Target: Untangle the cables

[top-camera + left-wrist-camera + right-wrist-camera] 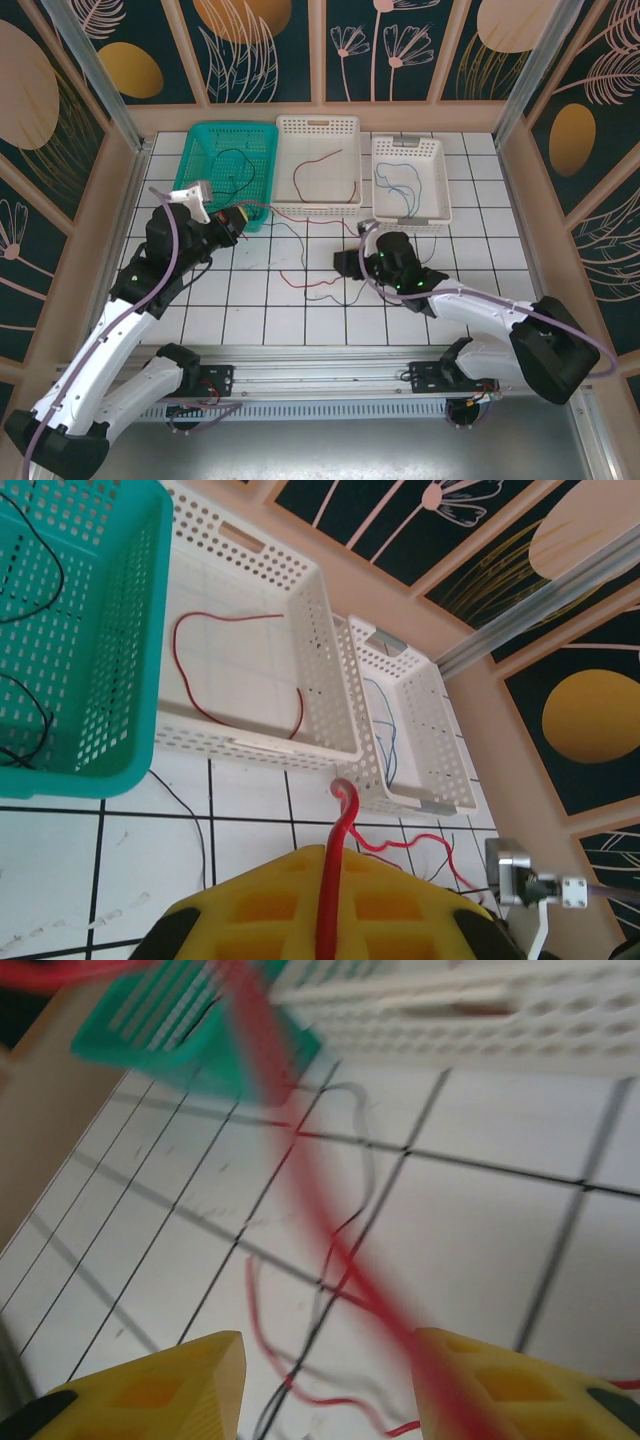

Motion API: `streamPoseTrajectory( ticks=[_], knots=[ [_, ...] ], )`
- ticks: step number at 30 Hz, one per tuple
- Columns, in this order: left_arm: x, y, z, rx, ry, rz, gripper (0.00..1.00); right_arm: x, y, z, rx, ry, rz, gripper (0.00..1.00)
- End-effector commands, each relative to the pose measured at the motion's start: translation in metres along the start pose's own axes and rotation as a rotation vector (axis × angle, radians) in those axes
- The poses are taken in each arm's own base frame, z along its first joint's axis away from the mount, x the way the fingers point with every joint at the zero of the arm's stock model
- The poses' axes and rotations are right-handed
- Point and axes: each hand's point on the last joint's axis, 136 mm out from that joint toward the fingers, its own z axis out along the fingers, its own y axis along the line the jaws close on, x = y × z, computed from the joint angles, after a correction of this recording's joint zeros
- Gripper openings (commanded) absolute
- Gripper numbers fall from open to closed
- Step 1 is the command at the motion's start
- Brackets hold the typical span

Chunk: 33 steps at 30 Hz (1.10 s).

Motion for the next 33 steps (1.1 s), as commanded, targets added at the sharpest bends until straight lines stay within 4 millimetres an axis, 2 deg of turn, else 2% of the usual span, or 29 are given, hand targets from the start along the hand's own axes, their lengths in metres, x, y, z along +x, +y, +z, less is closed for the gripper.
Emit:
streamPoseTrajectory(
  ticks=[1, 4, 8, 12, 15, 19, 25, 29, 33],
  knots=[
    [-0.021, -0.008, -0.014, -0.004, -0.075, 0.031, 0.00, 0.000, -0.038, -0.007, 0.165, 0.017, 0.093, 0.48],
    [-0.025, -0.010, -0.014, 0.003, -0.096, 0.021, 0.00, 0.005, -0.051, -0.009, 0.206, 0.034, 0.126, 0.48],
    [-0.037, -0.006, -0.005, -0.056, -0.113, 0.054, 0.00, 0.004, -0.048, -0.014, 0.182, 0.006, 0.143, 0.48],
    [-0.066, -0.005, 0.000, -0.164, -0.163, 0.121, 0.00, -0.004, -0.039, -0.027, 0.128, -0.051, 0.140, 0.48],
    [-0.085, -0.012, 0.011, -0.191, -0.186, 0.155, 0.00, -0.008, -0.031, -0.039, 0.085, -0.090, 0.125, 0.49],
    [-0.108, -0.020, 0.035, -0.225, -0.199, 0.207, 0.00, -0.014, -0.023, -0.059, 0.045, -0.155, 0.111, 0.50],
    [-0.144, -0.020, 0.077, -0.344, -0.217, 0.311, 0.00, -0.019, -0.014, -0.083, 0.010, -0.207, 0.100, 0.52],
    [-0.160, -0.021, 0.104, -0.382, -0.221, 0.344, 0.00, -0.019, -0.013, -0.090, 0.018, -0.211, 0.093, 0.57],
    [-0.165, -0.016, 0.137, -0.424, -0.193, 0.373, 0.00, -0.021, -0.011, -0.094, 0.015, -0.216, 0.090, 0.60]
  ],
)
